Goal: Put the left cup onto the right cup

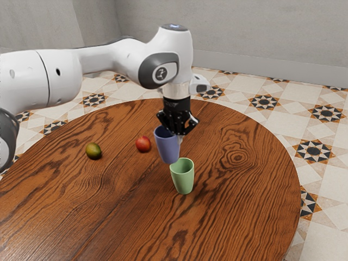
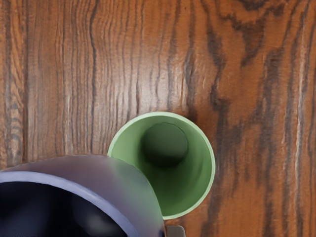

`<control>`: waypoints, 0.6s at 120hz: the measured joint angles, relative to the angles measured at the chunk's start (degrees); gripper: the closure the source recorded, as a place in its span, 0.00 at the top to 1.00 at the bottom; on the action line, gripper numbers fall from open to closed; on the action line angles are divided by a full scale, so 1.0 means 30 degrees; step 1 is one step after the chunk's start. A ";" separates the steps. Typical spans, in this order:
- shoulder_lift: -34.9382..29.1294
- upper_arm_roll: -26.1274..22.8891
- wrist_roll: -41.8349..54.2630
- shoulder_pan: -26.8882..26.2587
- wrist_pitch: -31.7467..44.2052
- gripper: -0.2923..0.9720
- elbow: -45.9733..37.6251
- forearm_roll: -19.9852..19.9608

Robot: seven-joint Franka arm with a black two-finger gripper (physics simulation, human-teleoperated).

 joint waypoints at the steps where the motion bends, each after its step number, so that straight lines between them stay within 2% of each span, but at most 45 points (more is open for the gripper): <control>1: 0.0035 -0.0004 -0.0043 -0.0024 -0.0005 0.15 0.0030 0.0000; 72: 0.1631 -0.0502 -0.2189 -0.0456 0.0330 0.15 0.1109 0.0648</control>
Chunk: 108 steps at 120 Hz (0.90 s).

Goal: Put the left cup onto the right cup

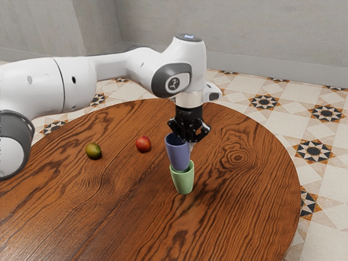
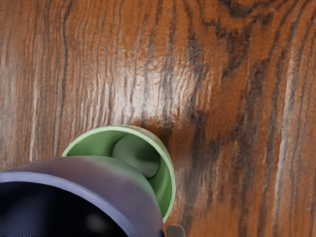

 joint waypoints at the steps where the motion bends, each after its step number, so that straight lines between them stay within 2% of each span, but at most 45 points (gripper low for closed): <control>1: 0.0024 0.0000 -0.0018 0.0000 0.0017 0.15 0.0001 0.0001; 33: 0.0548 -0.0001 -0.0492 0.0000 0.0649 0.15 -0.0130 0.0058; 53: 0.0424 0.0016 -0.0834 -0.0001 0.0916 0.44 -0.0283 0.0732; 66: -0.0031 0.0063 -0.1036 0.0001 0.0969 0.57 -0.0364 0.0944; 84: -0.1116 0.0262 -0.1223 -0.0083 0.0933 0.67 -0.0782 0.0932; 108: -0.3719 0.1458 -0.0843 -0.0123 0.0617 0.73 -0.1825 0.0829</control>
